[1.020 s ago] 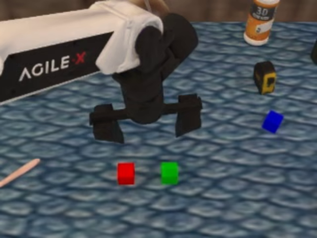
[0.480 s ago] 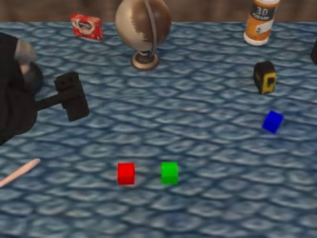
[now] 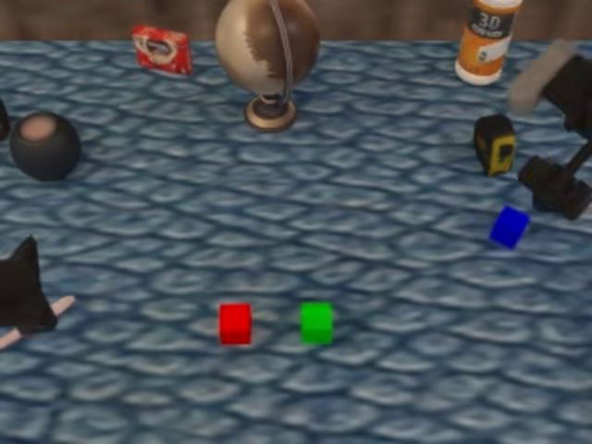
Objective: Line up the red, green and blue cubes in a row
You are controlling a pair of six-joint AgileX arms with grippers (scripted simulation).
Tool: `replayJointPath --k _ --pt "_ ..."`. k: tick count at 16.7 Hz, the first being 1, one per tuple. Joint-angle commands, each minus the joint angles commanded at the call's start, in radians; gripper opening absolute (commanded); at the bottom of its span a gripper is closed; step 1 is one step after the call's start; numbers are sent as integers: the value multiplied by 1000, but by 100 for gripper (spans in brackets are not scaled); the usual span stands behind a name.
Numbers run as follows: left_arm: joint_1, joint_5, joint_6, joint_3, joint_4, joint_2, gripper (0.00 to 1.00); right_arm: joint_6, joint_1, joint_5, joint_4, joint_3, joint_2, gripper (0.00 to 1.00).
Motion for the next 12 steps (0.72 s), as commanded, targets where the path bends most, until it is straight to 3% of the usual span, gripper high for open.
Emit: replayJointPath --k 6,12 --pt "101 18 206 -217 208 -302 100 -114 33 0 -166 281 328 100" --pt "112 21 234 -239 236 -342 100 -127 37 0 -184 317 363 100"
